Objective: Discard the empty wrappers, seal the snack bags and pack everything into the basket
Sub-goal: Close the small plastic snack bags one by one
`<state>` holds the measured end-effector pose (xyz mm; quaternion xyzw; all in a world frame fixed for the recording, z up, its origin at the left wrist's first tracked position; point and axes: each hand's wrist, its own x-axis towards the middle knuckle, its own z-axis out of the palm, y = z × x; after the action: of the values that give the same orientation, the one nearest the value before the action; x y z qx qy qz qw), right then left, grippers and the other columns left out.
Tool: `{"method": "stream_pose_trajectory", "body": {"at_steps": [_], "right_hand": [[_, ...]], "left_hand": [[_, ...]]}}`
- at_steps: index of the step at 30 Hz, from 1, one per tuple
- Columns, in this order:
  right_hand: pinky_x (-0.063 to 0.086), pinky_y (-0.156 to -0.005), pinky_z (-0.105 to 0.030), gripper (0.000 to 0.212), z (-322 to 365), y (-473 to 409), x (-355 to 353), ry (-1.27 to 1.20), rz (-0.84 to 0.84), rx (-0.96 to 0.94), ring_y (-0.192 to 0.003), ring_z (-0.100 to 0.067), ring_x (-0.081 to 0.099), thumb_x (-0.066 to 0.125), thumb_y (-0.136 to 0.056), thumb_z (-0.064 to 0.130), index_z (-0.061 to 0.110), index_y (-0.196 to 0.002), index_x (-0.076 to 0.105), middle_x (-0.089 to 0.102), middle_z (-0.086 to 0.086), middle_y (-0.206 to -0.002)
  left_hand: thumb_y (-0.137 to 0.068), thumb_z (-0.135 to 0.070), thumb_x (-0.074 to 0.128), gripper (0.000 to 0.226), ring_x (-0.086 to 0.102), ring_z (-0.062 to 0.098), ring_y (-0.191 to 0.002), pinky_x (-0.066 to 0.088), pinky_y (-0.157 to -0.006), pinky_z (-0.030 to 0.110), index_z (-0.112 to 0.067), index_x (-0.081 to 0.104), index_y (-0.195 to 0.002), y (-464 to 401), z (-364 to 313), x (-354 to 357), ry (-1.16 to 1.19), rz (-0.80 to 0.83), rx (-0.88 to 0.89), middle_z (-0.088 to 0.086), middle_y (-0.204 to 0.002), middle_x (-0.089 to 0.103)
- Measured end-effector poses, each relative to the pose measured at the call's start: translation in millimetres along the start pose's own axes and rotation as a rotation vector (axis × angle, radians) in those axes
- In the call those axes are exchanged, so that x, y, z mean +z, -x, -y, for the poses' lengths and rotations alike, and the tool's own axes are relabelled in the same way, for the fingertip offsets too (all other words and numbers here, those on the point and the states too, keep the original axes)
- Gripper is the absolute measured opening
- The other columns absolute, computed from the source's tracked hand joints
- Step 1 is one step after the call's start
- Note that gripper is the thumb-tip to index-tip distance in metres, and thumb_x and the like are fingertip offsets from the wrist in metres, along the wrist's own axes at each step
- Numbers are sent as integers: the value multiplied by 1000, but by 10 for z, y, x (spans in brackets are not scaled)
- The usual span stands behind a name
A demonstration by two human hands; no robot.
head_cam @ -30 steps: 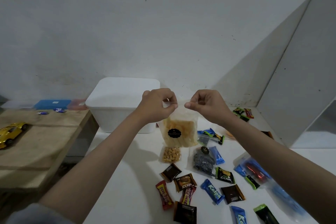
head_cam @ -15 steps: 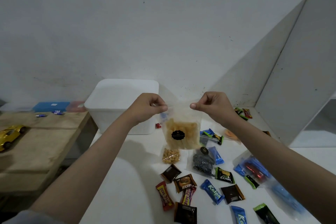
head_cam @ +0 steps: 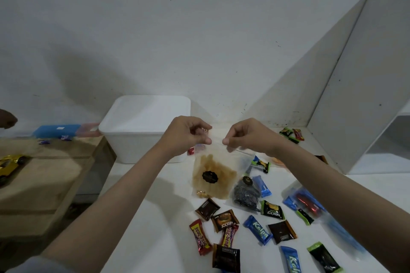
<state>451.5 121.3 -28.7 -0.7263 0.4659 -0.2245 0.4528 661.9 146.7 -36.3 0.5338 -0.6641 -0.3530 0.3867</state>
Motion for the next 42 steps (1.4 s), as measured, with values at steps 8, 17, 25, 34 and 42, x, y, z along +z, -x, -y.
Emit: {"method": "stream_pose_trajectory", "body": {"at_steps": [8,17,25,34,42], "right_hand": [[51,-86,-46,13,-185,-26,152,-568,24,458,-92,-19,66,68,-82,16,7,-88,60,68,-5,-97],[51,-74,-34,22,-363,33,320,-856,149,510,-73,-14,60,71,-66,23,9,-83,67,64,-3,-83],[56,-63,-31,9,-482,39,322,-806,20,400,-82,-19,63,52,-92,7,2,-94,60,64,-11,-92],[42,-70,-35,20,-730,-171,338,-461,-194,332,-87,-22,65,43,-97,15,14,-80,53,68,-6,-88],[47,-62,-25,12,-1293,-513,-7,-502,-323,411,-63,-9,65,49,-97,17,10,-89,55,69,4,-71]], "left_hand": [[-83,-44,67,37,67,14,-62,55,-57,24,-8,59,-83,11,57,207,40,-130,-312,8,-75,67],[-96,-25,53,22,70,13,-70,55,-75,29,-5,59,-90,34,141,415,408,243,-367,5,-82,69],[-98,-7,45,24,68,11,-67,53,-87,40,-8,61,-79,20,291,512,378,207,-285,4,-71,69],[-84,-41,67,52,52,5,-108,46,-89,24,-20,45,-127,-214,759,822,162,31,-337,-8,-126,47],[-88,-29,65,31,63,22,-96,50,-83,31,-19,53,-114,-744,1232,1162,56,232,-475,8,-100,65]]}}
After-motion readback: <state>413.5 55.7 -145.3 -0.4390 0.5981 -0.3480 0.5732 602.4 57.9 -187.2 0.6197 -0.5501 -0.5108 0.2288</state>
